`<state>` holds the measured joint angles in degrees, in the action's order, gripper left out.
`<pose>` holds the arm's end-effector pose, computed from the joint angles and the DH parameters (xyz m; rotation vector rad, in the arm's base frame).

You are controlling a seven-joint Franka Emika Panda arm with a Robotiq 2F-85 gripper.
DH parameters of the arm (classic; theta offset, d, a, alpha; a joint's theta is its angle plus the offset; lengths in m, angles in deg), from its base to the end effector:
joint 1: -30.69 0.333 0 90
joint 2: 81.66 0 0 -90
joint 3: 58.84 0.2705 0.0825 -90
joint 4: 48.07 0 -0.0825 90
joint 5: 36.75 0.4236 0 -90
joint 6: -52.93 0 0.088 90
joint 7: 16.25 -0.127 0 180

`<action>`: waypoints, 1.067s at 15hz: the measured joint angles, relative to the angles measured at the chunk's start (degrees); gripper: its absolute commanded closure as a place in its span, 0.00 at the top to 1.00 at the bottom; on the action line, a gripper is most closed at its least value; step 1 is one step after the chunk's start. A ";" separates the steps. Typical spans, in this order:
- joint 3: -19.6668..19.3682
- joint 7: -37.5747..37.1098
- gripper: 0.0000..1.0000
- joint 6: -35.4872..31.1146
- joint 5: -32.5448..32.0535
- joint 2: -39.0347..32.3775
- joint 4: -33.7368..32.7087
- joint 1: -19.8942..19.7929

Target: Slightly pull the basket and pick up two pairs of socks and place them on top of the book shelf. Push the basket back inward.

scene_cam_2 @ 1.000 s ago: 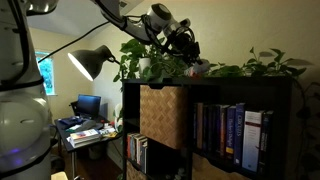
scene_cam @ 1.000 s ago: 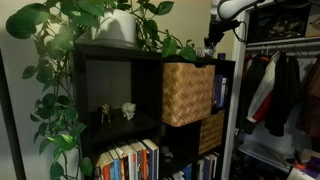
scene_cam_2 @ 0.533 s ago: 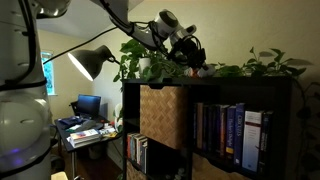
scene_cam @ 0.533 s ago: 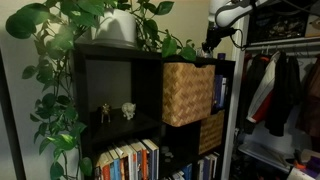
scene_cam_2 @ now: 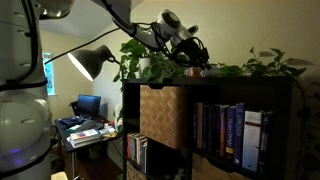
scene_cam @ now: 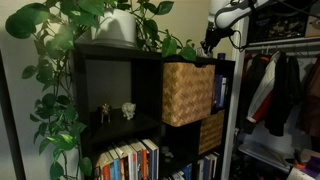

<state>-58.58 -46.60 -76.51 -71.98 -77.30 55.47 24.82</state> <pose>0.6289 -0.0861 0.5651 2.5317 -0.4585 0.8372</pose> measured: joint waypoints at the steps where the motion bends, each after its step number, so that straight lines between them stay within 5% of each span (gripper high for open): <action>1: 0.09 0.03 0.68 0.00 0.00 0.20 -0.36 0.23; 6: 0.89 0.43 0.98 1.72 1.42 2.57 -1.09 1.53; 16: 3.36 4.42 1.00 9.54 11.10 11.17 0.63 3.37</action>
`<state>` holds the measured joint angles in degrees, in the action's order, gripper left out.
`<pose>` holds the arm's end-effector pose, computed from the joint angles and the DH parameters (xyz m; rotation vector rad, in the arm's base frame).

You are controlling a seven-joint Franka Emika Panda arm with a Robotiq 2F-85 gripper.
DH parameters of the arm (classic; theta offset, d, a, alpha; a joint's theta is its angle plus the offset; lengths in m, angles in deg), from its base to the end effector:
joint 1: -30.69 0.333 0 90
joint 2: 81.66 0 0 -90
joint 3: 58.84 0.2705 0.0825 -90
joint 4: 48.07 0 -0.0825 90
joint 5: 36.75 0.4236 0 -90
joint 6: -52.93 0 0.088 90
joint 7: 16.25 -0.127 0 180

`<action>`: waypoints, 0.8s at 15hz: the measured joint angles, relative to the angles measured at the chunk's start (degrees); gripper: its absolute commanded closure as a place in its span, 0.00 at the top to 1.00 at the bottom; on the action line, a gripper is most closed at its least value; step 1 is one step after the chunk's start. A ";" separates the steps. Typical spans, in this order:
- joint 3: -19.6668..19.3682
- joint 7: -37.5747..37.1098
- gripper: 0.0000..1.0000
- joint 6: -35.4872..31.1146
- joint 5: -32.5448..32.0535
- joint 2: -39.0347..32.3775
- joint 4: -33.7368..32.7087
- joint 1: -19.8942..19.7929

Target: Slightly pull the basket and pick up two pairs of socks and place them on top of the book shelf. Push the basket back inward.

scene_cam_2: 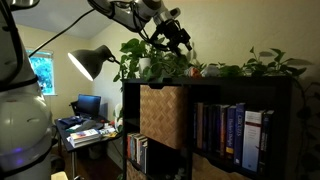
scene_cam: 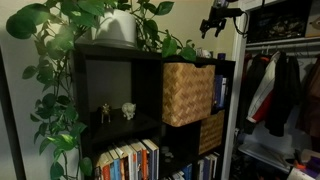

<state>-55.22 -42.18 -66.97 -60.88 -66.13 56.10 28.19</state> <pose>0.5700 -0.0119 0.6513 2.6801 -0.4339 0.8782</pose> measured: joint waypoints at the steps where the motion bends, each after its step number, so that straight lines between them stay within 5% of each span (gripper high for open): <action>1: 0.17 0.25 1.00 0.18 0.90 1.03 0.78 0.13; 12: 2.60 0.90 1.00 0.84 12.73 11.06 16.44 1.06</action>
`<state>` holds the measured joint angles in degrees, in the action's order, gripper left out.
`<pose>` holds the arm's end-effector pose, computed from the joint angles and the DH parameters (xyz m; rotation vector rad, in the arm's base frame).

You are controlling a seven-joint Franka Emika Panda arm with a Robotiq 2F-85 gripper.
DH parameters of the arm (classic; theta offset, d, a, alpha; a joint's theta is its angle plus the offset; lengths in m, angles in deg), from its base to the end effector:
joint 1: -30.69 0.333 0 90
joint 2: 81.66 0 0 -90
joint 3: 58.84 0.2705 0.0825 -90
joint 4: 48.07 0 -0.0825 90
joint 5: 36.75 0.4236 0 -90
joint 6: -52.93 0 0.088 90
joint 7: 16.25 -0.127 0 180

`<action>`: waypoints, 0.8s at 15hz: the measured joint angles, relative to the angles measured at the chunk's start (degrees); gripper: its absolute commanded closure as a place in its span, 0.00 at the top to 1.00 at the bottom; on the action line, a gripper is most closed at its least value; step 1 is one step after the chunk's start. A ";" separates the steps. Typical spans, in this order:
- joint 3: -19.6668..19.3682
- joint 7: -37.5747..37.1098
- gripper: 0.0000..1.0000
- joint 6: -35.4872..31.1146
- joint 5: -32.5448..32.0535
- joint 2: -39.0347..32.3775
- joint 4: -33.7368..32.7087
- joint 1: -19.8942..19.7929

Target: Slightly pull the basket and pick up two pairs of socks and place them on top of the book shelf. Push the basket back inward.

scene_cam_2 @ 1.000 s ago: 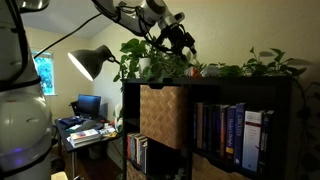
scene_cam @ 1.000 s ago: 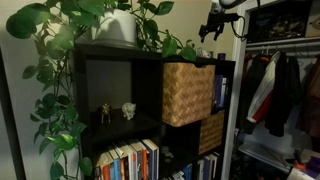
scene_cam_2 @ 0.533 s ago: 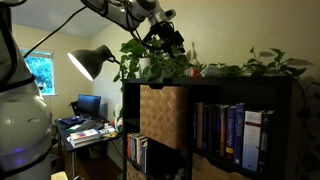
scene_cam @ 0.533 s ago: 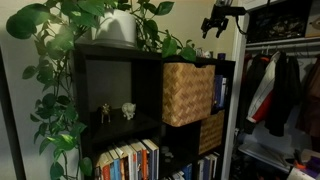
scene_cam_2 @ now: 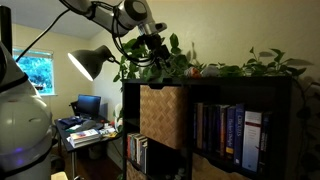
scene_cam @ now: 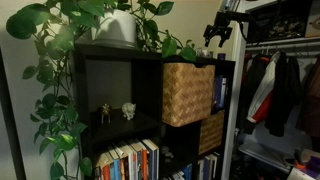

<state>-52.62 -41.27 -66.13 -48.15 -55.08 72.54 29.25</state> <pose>0.5140 0.0359 0.5870 2.9012 -0.4316 0.7161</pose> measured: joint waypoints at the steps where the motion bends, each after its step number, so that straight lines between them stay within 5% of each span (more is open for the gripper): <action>1: 0.64 -0.09 0.96 0.01 0.46 0.92 1.68 0.02; 3: 2.18 -0.26 0.84 0.05 1.30 2.53 4.90 0.10; 6: 4.63 -0.76 0.53 0.07 1.71 3.68 9.11 0.79; 12: 7.53 -1.34 0.15 -2.72 1.67 3.63 15.57 1.37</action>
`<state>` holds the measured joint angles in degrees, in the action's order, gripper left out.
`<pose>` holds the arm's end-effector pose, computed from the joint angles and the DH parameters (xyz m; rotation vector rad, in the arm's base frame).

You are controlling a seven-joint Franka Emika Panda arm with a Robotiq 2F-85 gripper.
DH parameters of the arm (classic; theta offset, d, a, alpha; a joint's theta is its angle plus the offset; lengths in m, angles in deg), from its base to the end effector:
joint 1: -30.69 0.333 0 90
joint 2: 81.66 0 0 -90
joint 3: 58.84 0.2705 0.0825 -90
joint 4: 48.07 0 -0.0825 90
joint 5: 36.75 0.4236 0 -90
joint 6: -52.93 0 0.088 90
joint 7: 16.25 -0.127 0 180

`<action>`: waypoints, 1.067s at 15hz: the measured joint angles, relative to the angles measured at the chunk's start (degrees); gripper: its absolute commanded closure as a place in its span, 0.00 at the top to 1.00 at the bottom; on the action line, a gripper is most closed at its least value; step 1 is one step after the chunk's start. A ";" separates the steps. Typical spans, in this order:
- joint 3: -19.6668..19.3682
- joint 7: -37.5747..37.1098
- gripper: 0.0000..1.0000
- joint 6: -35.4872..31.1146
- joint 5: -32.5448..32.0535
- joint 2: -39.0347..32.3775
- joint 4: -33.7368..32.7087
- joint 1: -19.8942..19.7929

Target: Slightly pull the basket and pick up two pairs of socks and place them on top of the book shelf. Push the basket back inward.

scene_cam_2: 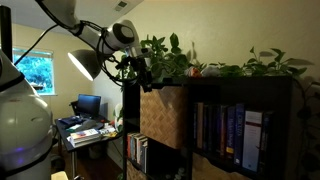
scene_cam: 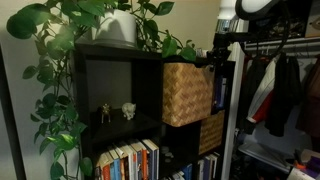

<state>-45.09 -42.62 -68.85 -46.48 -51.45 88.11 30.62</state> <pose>0.4748 0.1057 0.4679 2.9162 -0.2431 0.4948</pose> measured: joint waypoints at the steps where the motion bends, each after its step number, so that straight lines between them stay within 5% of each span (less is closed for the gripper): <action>1: 0.02 -0.20 0.07 -1.81 -0.02 -0.07 1.08 -0.01; 5: -0.01 -2.23 0.00 -10.83 -0.02 -0.65 4.86 -0.62; 11: -0.07 -4.53 0.05 -24.47 0.02 -3.26 8.00 -3.40; 16: -0.03 -5.80 0.05 -29.58 0.00 -5.36 7.98 -4.58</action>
<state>-45.12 -48.42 -98.43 -46.48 -56.81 96.10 26.04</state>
